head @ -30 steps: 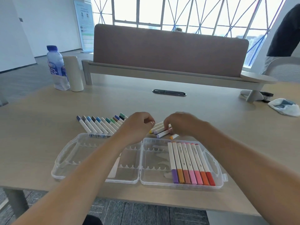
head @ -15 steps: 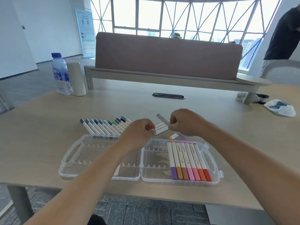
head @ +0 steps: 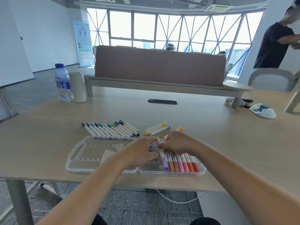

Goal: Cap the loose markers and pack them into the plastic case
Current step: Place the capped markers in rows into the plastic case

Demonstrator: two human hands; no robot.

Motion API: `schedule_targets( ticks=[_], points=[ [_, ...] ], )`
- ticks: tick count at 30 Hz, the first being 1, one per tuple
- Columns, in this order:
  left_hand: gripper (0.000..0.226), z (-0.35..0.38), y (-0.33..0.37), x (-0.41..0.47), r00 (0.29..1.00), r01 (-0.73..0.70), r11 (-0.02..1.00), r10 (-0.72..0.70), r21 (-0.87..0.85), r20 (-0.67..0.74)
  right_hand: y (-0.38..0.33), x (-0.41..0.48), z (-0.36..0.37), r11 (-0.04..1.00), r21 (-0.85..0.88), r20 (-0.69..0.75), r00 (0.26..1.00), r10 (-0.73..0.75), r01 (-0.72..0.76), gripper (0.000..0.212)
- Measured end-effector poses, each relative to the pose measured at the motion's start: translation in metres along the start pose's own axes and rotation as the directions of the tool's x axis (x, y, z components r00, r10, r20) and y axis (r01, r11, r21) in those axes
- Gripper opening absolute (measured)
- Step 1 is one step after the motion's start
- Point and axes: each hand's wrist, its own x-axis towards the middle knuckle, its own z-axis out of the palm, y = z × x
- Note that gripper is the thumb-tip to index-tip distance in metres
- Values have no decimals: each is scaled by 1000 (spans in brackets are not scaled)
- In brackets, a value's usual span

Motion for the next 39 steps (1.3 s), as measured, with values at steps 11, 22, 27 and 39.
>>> schedule_targets(
  ticks=[11,22,27,39],
  points=[
    [93,9,-5,7,999,-51,989,49,141,19,11,8,0,994,-82,27,997,-72,74,27],
    [91,10,-7,10,998,-60,982,52,180,46,9,8,2,985,-142,43,995,-91,96,26],
    [89,5,-3,12,996,-84,972,74,217,52,8,7,1,983,-151,56,994,-93,101,26],
    [16,-24,-20,43,955,97,993,-114,-74,-273,17,67,-33,902,-424,-264,942,-206,79,5]
  ],
)
